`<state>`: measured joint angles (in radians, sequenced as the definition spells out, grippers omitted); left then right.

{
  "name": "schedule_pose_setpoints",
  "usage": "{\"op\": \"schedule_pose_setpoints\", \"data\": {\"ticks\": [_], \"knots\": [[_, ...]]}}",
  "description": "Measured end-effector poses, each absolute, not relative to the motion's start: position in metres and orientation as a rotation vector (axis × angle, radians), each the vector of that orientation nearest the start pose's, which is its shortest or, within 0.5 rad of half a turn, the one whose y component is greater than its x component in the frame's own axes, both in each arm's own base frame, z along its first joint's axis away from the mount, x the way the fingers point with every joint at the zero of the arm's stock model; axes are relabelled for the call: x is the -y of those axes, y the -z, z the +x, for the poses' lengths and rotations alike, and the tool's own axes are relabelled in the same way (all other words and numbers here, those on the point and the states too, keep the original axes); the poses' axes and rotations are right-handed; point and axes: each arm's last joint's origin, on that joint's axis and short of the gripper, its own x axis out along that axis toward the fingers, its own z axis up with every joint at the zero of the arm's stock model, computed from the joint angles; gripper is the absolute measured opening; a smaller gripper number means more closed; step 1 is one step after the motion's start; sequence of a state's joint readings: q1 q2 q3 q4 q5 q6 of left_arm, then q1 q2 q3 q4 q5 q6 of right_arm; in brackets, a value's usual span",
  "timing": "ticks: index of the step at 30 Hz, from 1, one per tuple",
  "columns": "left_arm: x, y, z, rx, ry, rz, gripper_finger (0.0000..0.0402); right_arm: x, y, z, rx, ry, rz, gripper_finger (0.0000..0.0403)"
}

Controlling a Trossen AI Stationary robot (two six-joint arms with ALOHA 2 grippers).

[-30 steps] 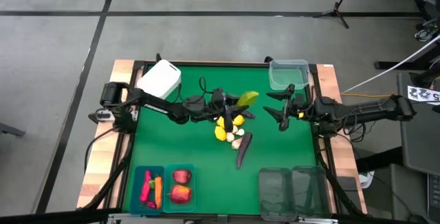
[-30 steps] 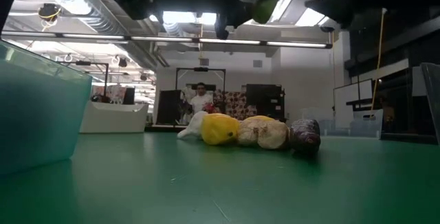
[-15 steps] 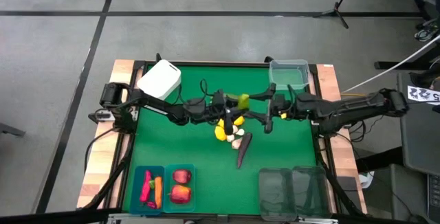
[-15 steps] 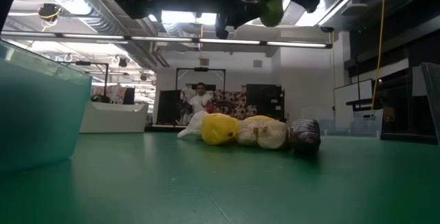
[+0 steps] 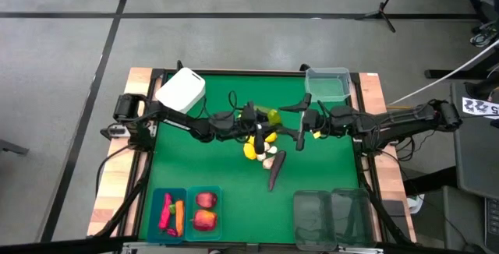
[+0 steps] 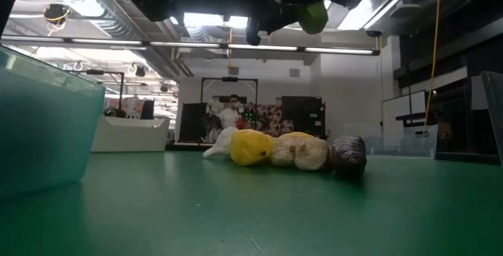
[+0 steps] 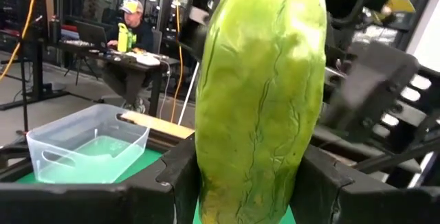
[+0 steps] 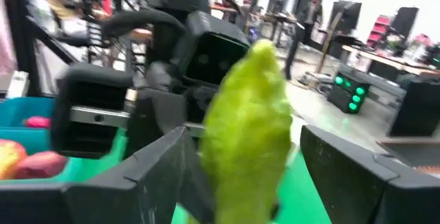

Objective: Sort produce into baskets
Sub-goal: Put the cucumber into the right black bin

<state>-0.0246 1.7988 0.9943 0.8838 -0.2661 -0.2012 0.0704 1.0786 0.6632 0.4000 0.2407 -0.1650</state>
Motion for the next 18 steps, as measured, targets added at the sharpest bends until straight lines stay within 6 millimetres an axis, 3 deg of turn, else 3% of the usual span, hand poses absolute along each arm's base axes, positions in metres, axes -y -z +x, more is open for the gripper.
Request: {"op": "schedule_pose_setpoints", "data": {"ticks": [18], "knots": [[0.0049, -0.2232, 0.3886, -0.015, -0.224, -0.096, 0.0171, -0.0130, -0.2888, 0.2448, -0.042, 0.073, -0.113, 0.0280]]}}
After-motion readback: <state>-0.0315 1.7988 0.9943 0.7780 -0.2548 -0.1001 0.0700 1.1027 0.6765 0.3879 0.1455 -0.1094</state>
